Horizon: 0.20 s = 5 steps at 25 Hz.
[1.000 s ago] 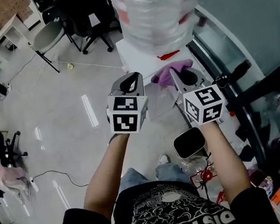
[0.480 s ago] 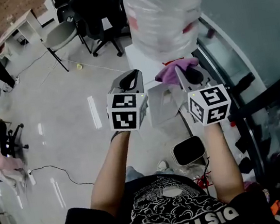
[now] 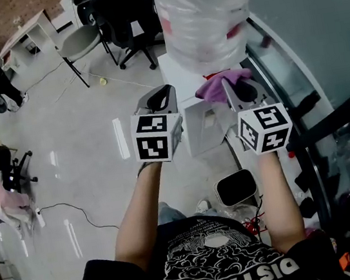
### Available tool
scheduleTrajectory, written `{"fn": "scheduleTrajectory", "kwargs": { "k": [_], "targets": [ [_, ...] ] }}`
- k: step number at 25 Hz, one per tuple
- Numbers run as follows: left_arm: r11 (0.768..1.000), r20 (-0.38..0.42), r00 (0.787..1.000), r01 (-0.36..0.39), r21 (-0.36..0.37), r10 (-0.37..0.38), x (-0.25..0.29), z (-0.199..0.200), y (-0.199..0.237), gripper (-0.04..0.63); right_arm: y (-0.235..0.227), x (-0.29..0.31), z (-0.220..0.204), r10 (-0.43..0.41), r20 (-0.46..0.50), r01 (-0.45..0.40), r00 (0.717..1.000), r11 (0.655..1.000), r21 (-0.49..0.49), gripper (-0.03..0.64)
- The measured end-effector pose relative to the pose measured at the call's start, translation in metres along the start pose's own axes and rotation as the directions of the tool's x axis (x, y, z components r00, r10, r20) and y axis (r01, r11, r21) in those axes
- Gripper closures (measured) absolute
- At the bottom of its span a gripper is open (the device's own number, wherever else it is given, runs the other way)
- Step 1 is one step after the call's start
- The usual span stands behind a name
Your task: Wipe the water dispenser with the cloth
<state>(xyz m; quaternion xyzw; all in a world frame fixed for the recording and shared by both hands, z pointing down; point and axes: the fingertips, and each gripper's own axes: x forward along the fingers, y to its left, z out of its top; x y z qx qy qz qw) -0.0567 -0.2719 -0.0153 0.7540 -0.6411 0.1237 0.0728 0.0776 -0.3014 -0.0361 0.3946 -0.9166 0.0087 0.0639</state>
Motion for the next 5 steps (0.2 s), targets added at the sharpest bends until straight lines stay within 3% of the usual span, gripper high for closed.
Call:
{"fn": "scheduleTrajectory", "kwargs": {
  "k": [5],
  "targets": [
    [1.000, -0.001, 1.000, -0.013, 0.000, 0.013, -0.0021, 0.0002, -0.0022, 0.566, -0.0032, -0.0037, -0.0056, -0.002, -0.009, 0.002, 1.000, 1.000, 0.004, 0.584]
  ]
}}
